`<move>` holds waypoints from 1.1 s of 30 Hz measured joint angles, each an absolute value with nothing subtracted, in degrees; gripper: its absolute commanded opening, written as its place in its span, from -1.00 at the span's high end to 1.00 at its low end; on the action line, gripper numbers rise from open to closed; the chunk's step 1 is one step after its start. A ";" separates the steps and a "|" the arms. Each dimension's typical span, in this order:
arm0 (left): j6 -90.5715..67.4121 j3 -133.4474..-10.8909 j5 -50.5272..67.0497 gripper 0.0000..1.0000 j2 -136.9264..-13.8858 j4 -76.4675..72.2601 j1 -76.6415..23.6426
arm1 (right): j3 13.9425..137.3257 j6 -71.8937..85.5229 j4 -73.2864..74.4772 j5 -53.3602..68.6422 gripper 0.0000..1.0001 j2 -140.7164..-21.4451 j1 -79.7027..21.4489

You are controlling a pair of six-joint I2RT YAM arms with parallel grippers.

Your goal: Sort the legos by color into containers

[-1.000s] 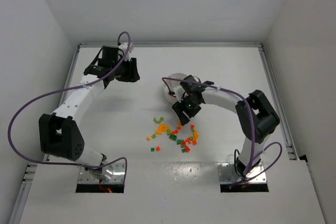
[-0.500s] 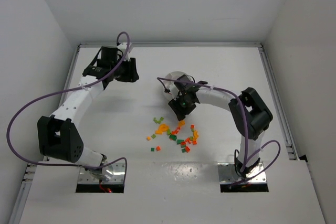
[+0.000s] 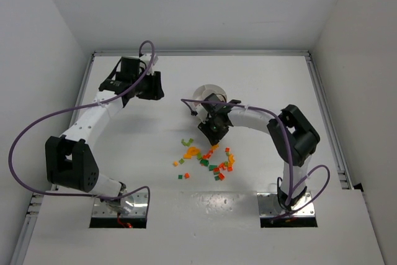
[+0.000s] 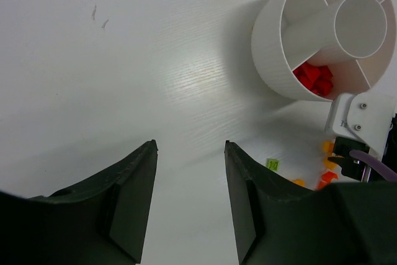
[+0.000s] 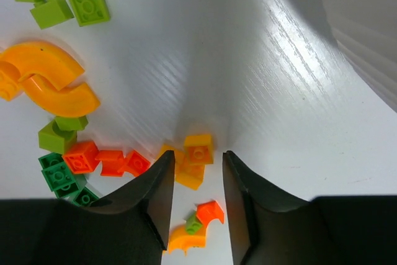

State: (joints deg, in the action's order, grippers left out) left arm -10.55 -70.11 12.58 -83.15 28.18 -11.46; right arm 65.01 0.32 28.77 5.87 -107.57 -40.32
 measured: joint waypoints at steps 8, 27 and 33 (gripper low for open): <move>-9.96 -69.89 12.58 -0.07 -83.15 28.16 -11.46 | 63.92 -0.30 27.18 2.90 1.00 -107.11 -40.64; -9.80 -68.97 13.93 -0.07 -83.61 25.61 -11.57 | 73.73 -4.25 30.65 -0.45 1.00 -89.12 -38.92; -9.96 -68.97 13.72 -0.07 -83.92 25.04 -11.57 | 76.14 -4.03 30.22 -2.42 1.00 -95.59 -36.64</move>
State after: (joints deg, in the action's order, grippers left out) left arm -9.96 -68.97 13.72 -83.92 25.04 -11.57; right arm 76.14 -4.03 30.22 -2.42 -95.59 -36.64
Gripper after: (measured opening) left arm 0.534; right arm 0.080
